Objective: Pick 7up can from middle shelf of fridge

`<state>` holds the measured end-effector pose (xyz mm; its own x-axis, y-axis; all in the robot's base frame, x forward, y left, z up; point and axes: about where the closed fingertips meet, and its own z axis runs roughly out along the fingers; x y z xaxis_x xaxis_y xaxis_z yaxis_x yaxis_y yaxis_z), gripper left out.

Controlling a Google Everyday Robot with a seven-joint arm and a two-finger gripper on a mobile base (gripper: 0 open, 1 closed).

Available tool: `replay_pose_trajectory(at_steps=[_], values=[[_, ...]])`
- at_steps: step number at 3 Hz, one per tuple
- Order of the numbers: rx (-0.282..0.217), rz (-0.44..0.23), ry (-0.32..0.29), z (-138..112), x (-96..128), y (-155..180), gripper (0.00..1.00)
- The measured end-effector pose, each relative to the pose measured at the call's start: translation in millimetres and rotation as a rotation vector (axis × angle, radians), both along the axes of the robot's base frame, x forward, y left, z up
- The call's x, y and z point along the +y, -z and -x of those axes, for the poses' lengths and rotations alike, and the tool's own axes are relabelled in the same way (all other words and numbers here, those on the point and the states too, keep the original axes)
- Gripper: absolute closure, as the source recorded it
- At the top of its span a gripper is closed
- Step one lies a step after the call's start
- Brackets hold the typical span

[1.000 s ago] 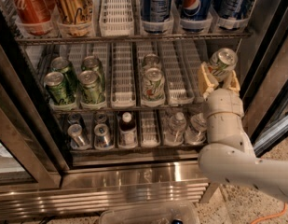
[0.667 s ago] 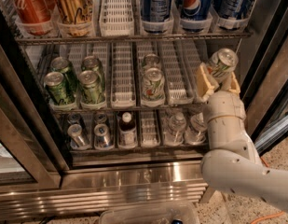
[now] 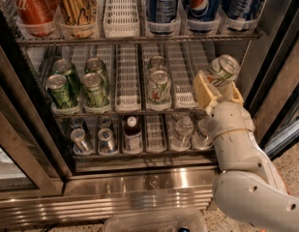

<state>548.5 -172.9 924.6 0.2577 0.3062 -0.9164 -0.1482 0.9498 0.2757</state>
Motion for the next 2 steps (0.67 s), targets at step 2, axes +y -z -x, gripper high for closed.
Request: replay_pose_trajectory(at_steps=[2], values=[[-0.016,-0.033,-0.084,14.3,17.4,-11.2,1.0]])
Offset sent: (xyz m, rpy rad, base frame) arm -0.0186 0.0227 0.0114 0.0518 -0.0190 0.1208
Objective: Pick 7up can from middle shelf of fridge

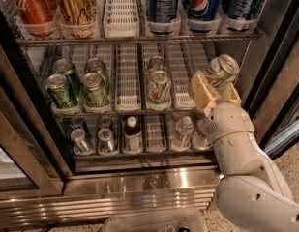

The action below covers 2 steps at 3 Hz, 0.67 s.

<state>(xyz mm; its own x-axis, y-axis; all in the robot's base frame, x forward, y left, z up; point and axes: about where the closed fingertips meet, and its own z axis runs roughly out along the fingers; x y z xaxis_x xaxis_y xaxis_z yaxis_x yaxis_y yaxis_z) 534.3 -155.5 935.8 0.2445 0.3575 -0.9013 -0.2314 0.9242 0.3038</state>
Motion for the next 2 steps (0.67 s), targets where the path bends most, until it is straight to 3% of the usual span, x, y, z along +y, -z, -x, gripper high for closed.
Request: replay_pose_trajectory(at_steps=[1,2], values=[[-0.021,-0.018,-0.064,6.2,13.4,-7.4,1.0],[-0.021,-0.018,-0.064,6.2,13.4,-7.4,1.0]])
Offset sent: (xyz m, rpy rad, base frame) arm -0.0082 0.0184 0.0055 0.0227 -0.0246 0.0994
